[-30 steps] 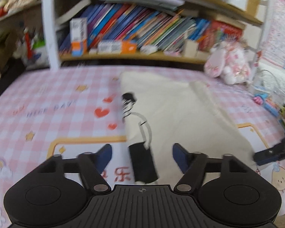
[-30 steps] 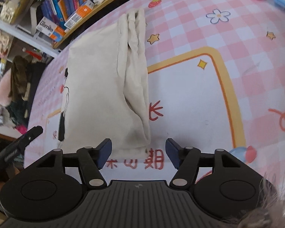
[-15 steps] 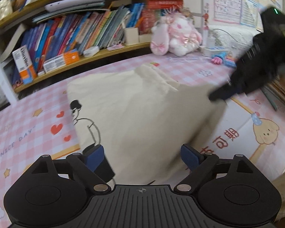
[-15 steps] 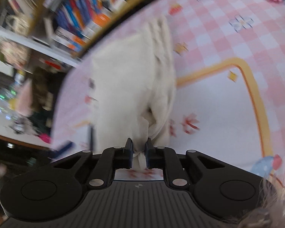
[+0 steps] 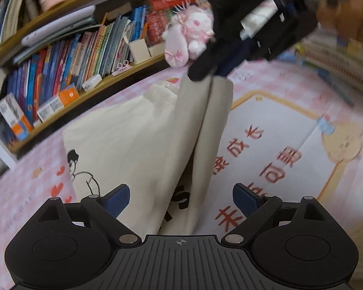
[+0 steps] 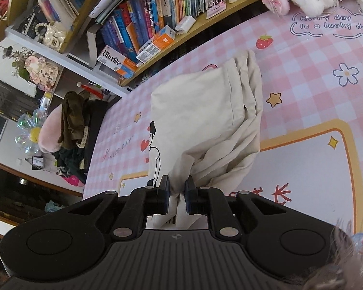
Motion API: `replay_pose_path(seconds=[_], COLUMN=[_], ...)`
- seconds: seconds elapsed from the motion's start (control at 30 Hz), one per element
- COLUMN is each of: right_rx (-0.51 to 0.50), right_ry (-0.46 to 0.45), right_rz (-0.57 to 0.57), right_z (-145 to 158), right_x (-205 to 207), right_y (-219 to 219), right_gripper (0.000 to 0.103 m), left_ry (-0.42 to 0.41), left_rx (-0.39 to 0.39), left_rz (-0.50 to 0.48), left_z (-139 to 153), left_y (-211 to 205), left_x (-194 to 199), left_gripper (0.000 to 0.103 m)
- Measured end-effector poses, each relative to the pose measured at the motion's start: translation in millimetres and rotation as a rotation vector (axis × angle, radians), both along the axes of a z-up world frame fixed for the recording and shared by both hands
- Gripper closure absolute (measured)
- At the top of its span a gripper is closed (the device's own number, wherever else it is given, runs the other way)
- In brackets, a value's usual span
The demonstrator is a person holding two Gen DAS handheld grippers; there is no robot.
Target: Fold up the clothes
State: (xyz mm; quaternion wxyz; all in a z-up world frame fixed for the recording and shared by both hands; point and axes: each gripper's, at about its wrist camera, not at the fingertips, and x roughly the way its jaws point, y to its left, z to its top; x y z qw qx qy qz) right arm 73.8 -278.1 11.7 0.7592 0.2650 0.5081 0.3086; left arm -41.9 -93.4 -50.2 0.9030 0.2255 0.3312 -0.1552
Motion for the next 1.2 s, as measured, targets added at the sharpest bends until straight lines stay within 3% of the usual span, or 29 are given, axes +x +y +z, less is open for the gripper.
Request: replay_pose_path(seconds=[0.17,0.4,0.47,0.53,0.57,0.6,0.73,0.83,0.93,1.1,1.2], right_rx=[-0.007,-0.074,-0.105,-0.159,-0.195,-0.253,-0.536,-0.712,-0.808,-0.874,-0.938], right_ry=[0.000,-0.014,-0.029,-0.068,-0.101,-0.158,-0.436,-0.670,-0.834,-1.006,-1.132], right_rz=[-0.005,0.017,0.025,0.036,0.049,0.082,0.284,0.456,0.603,0.828,0.894], right_z=[1,-4,-5,-2,1,4,13,7,-8,-39,-58], right_x=[-4,-14,-17,-22,-25,-30,-55,-78,-96,-121,-134], right_y=[-4,-12,-14,-15,-15,-14,-2,10,26,59,80], right_gripper=[0.092,0.090,0.086,0.073,0.055,0.045,0.024,0.016,0.010,0.008,0.007], left_ry=[-0.021,-0.026,-0.025,-0.024,-0.023,-0.022,-0.019,-0.017,-0.013,0.005,0.022], left_rx=[0.098,0.079,0.075,0.071,0.069,0.067,0.058,0.052,0.047,0.002,-0.069], left_rz=[0.033,0.107,0.108,0.108,0.108,0.108,0.109,0.110,0.114,0.146,0.180], left_z=[-13,-5,-3,-1,0,1,5,7,7,12,17], left_y=[-9,6,7,9,9,10,13,15,15,17,23], left_x=[6,15,17,18,19,20,23,25,26,29,30], left_gripper=[0.009,0.009,0.009,0.009,0.009,0.009,0.009,0.009,0.009,0.009,0.009])
